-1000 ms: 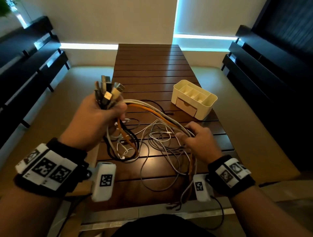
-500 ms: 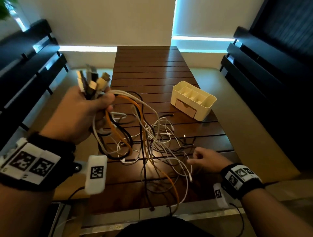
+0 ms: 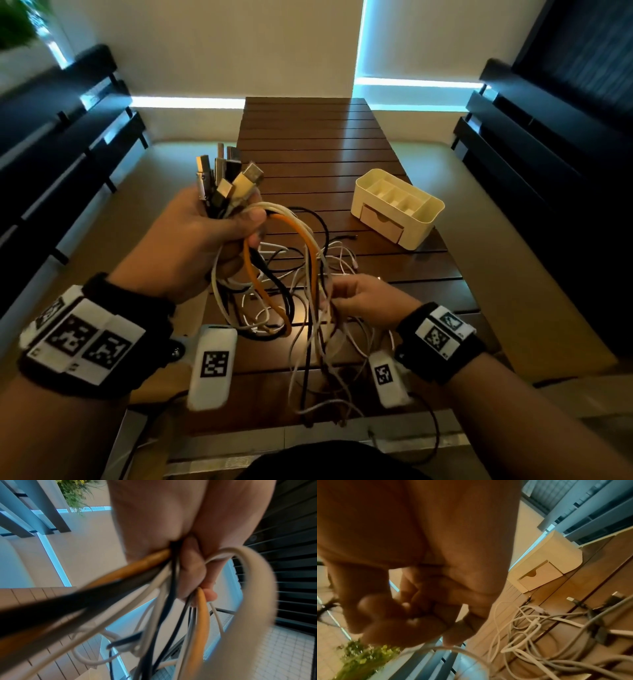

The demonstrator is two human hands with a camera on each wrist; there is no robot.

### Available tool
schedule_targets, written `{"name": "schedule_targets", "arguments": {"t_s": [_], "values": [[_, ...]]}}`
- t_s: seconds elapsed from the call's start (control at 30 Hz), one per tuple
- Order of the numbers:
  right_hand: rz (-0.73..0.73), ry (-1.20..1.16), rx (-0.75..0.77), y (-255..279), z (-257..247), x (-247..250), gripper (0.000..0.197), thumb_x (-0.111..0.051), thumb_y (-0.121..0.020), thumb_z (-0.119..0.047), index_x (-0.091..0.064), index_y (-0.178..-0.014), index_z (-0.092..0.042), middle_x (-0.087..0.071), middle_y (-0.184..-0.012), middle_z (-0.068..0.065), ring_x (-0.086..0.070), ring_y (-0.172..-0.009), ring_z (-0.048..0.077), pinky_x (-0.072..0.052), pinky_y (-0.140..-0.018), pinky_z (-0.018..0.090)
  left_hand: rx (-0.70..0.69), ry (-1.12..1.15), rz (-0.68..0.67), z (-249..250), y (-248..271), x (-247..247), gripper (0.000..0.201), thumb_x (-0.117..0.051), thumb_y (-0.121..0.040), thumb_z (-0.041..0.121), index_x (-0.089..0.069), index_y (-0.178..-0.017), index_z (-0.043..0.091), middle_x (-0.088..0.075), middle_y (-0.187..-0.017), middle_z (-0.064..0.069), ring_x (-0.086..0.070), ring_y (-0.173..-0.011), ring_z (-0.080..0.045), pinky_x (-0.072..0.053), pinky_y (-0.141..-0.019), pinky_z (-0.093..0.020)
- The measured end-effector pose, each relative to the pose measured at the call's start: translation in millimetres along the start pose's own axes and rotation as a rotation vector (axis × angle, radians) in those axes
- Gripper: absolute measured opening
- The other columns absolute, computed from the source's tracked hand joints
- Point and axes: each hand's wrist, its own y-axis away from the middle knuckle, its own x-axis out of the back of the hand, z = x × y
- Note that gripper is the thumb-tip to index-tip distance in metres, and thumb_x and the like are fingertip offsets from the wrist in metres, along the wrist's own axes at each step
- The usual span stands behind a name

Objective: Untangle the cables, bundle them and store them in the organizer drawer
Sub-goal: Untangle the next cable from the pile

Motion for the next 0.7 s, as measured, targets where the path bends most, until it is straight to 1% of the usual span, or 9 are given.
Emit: {"name": "schedule_targets", "arguments": {"t_s": [0.07, 0.13, 0.23, 0.3, 0.4, 0.47, 0.53, 0.6, 0.7], "values": [[-0.049, 0.013, -0.040, 0.8, 12.7, -2.7, 0.006, -0.061, -0.094, -0.012, -0.066, -0.095, -0.015, -0.060, -0.092, 0.008, -0.053, -0.078, 0.023, -0.049, -0.068, 0.025, 0.004, 0.052, 0.025, 2.1, 2.2, 4.9, 0.023, -0.066, -0.080, 0.022, -0.054, -0.094, 0.007, -0.049, -0.061, -0.009, -0.036, -0.036, -0.011, -0.032, -0.035, -0.016], [-0.052, -0.028, -0.056, 3.2, 25.2, -2.3, 0.006, -0.063, -0.090, -0.015, -0.067, -0.092, -0.019, -0.062, -0.090, 0.003, -0.055, -0.075, 0.019, -0.050, -0.072, 0.030, 0.015, 0.069, 0.042, 2.0, 3.7, 10.2, 0.026, -0.066, -0.077, 0.023, -0.053, -0.094, 0.007, -0.048, -0.061, -0.010, -0.037, -0.037, -0.010, -0.032, -0.035, -0.015], [0.017, 0.101, -0.068, 4.3, 34.6, 1.4, 0.006, -0.065, -0.090, -0.017, -0.068, -0.095, -0.018, -0.066, -0.093, 0.000, -0.063, -0.087, 0.021, -0.052, -0.092, 0.044, 0.041, 0.031, 0.031, -5.4, 4.9, 16.0, 0.017, -0.069, -0.089, 0.020, -0.055, -0.090, 0.010, -0.048, -0.062, -0.010, -0.035, -0.037, -0.010, -0.031, -0.035, -0.017], [0.042, 0.204, -0.060, 3.3, 35.9, 1.7, 0.005, -0.065, -0.091, -0.017, -0.067, -0.095, -0.015, -0.064, -0.100, 0.002, -0.063, -0.097, 0.023, -0.050, -0.098, 0.049, 0.062, 0.025, 0.037, -10.3, 4.8, 15.8, 0.010, -0.063, -0.086, 0.018, -0.056, -0.089, 0.011, -0.048, -0.063, -0.010, -0.034, -0.038, -0.011, -0.032, -0.035, -0.017], [0.011, 0.146, -0.077, 7.0, 35.4, -0.8, 0.006, -0.064, -0.092, -0.022, -0.066, -0.094, -0.027, -0.065, -0.111, -0.004, -0.062, -0.108, 0.014, -0.047, -0.103, 0.042, 0.072, 0.038, 0.054, -14.2, 4.6, 14.4, 0.015, -0.064, -0.088, 0.019, -0.054, -0.092, 0.007, -0.047, -0.064, -0.011, -0.034, -0.037, -0.010, -0.032, -0.035, -0.016], [-0.055, -0.016, -0.093, 13.9, 34.9, -4.5, 0.010, -0.062, -0.093, -0.016, -0.064, -0.099, -0.023, -0.069, -0.111, 0.002, -0.065, -0.107, 0.015, -0.049, -0.099, 0.034, 0.073, 0.027, 0.077, -13.6, 4.2, 15.6, 0.018, -0.066, -0.090, 0.020, -0.054, -0.091, 0.007, -0.047, -0.064, -0.010, -0.036, -0.037, -0.009, -0.033, -0.035, -0.016], [-0.088, -0.065, -0.107, 21.4, 35.8, -6.9, 0.012, -0.060, -0.095, -0.012, -0.064, -0.102, -0.021, -0.069, -0.102, 0.009, -0.066, -0.093, 0.015, -0.052, -0.087, 0.027, 0.071, 0.034, 0.102, -10.8, 4.4, 16.6, 0.013, -0.062, -0.090, 0.019, -0.054, -0.089, 0.010, -0.047, -0.064, -0.009, -0.038, -0.037, -0.007, -0.033, -0.034, -0.016], [-0.003, 0.041, -0.156, 22.7, 45.9, -5.0, 0.010, -0.060, -0.096, -0.019, -0.067, -0.097, -0.025, -0.068, -0.096, 0.009, -0.063, -0.085, 0.015, -0.052, -0.081, 0.029, 0.061, 0.066, 0.128, -6.4, 5.3, 18.2, 0.007, -0.058, -0.088, 0.017, -0.054, -0.090, 0.012, -0.048, -0.063, -0.007, -0.041, -0.036, -0.005, -0.034, -0.034, -0.014], [0.238, 0.131, -0.335, 18.8, 66.7, 6.6, 0.012, -0.059, -0.096, -0.027, -0.069, -0.093, -0.020, -0.066, -0.088, 0.003, -0.060, -0.077, 0.014, -0.053, -0.079, 0.035, 0.045, 0.087, 0.131, -0.1, 7.7, 23.7, 0.005, -0.053, -0.088, 0.015, -0.056, -0.091, 0.013, -0.049, -0.063, -0.006, -0.043, -0.036, -0.004, -0.036, -0.035, -0.014]]}}
